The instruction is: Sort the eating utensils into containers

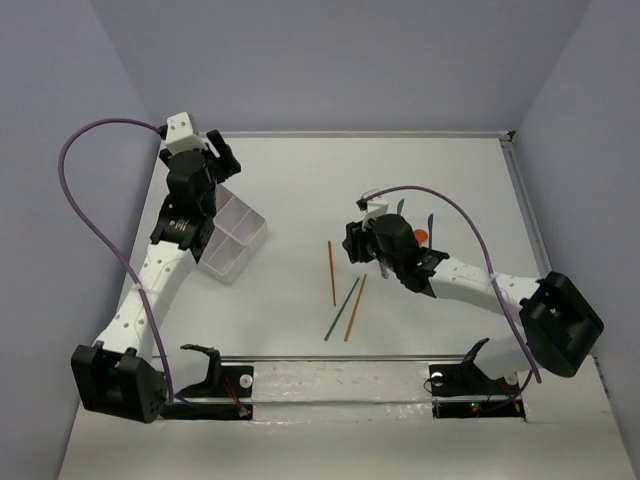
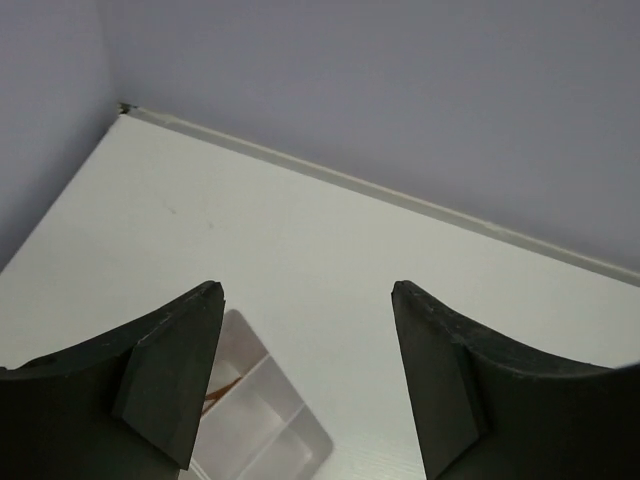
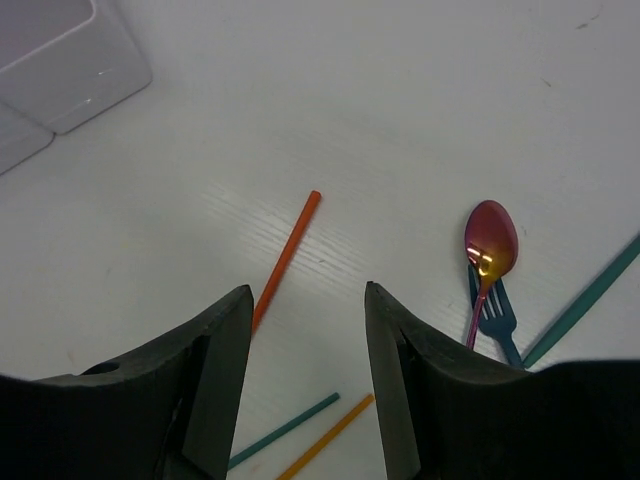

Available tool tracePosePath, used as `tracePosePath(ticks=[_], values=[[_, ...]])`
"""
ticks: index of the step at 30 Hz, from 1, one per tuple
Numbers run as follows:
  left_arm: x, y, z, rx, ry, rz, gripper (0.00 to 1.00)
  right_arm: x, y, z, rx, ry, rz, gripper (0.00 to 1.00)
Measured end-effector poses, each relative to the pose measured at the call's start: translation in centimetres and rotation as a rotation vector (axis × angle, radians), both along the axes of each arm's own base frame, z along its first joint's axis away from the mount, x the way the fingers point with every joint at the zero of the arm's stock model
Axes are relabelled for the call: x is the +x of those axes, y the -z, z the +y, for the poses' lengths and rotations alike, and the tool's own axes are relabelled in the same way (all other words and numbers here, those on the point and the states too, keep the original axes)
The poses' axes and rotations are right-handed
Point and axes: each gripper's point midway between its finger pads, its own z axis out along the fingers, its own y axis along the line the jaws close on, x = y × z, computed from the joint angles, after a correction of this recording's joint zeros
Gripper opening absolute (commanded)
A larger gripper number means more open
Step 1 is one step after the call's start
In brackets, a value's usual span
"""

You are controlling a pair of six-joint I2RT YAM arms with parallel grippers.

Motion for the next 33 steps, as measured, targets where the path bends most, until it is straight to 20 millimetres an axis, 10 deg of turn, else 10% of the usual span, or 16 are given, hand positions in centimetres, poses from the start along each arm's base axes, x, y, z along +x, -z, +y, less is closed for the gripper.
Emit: tracePosePath(ticks=[9, 17, 23, 30, 33], values=[[-7.6, -3.5, -7.0, -0.140, 0.362, -0.081, 0.80, 0.9, 0.5, -2.1, -0.060, 0.101, 0.032, 0.50], [-15.0, 5.9, -10.6, -0.183, 0.617, 0.096, 0.83, 0.9, 1.2, -4.1, -0.100, 0.206, 0.101, 0.47], [-17.2, 6.6, -11.1, -0.199, 0.686, 0.103, 0.85, 0.3, 3.3, -7.5, -0.165, 0.325, 0.194, 0.47], [-18.7, 5.5, -11.5, -0.212, 0.739, 0.058, 0.89, 3.4, 4.4, -16.7, -0.141, 0.606, 0.267, 0.46], [-19.1, 5.4, -11.4, -0.216, 0.745, 0.050, 0.89, 3.2, 4.7, -16.9, -0.135, 0.601, 0.287, 0.43]])
